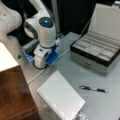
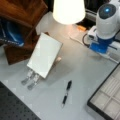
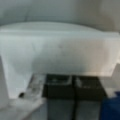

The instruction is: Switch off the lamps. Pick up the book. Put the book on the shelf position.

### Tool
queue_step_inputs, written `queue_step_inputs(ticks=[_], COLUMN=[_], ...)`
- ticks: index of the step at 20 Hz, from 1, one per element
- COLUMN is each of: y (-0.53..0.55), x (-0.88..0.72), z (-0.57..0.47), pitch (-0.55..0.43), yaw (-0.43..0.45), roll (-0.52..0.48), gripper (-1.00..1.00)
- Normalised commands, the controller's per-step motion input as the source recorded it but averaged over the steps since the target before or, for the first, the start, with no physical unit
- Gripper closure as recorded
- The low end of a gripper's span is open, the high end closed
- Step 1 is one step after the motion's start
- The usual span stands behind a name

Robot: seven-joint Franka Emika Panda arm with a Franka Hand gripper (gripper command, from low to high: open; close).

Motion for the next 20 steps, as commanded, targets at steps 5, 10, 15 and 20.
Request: queue_step_inputs(ticks=[5,10,15,20], y=[-0.20,-0.20,-0.20,-0.18], x=[-1.00,-1.00,-1.00,-1.00], z=[-0.56,-0.59,-0.54,-0.52], pitch=[-0.693,-0.641,-0.578,-0.562], yaw=[-0.023,-0.013,0.003,0.004], roll=[0.087,0.075,0.072,0.071], gripper=[1.00,1.00,1.00,1.00])
